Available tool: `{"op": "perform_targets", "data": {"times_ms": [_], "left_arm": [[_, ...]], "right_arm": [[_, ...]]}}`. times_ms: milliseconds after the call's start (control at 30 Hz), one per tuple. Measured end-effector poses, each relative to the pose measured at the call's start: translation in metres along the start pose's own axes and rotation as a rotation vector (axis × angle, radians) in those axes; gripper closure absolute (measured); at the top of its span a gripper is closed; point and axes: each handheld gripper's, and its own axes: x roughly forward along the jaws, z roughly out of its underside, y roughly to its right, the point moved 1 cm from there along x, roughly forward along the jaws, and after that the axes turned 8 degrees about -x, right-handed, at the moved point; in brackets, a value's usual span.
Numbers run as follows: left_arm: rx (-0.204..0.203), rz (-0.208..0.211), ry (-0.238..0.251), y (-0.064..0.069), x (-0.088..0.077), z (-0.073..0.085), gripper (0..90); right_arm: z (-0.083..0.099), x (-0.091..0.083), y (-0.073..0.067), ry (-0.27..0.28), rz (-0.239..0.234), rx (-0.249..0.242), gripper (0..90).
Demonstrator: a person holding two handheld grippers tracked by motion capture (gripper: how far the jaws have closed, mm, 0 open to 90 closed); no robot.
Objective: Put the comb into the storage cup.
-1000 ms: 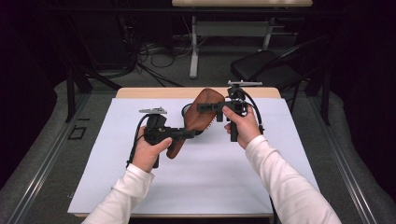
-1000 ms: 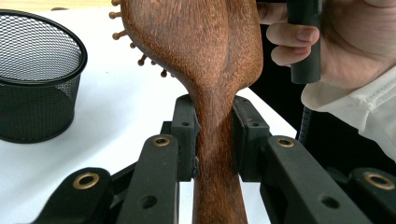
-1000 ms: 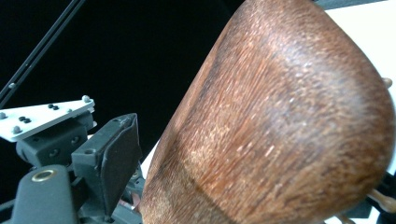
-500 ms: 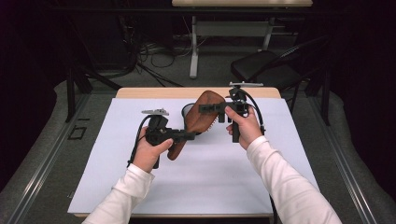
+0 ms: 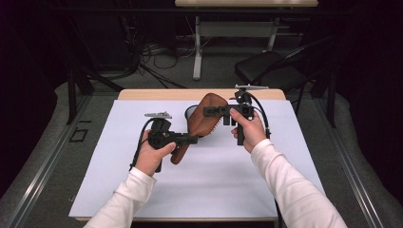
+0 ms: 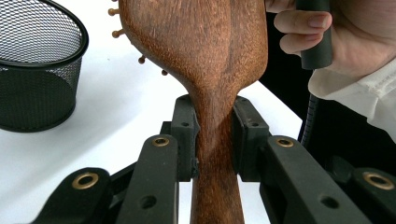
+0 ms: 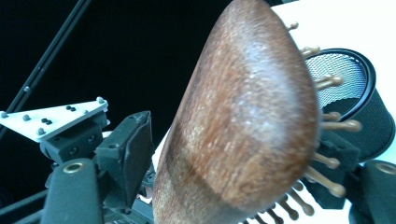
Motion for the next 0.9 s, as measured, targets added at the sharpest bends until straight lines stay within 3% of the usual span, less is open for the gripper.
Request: {"op": "perform_targets", "data": {"times_ms": [200, 533, 900], "left_arm": [[0.006, -0.008, -0.010, -0.0006, 0.0008, 0.0003, 74.2], [0.013, -0.015, -0.024, -0.0022, 0.0016, 0.0003, 74.2], [0.023, -0.032, -0.042, -0.0046, 0.0047, 0.0015, 73.9]], "right_arm": [[0.0005, -0.0027, 0.0032, 0.028, -0.031, 0.033, 33.6], [0.0008, -0.0037, 0.0042, 0.030, -0.022, 0.044, 40.9], [0.0030, -0.0026, 0.0092, 0.033, -0.065, 0.082, 45.4]]}}
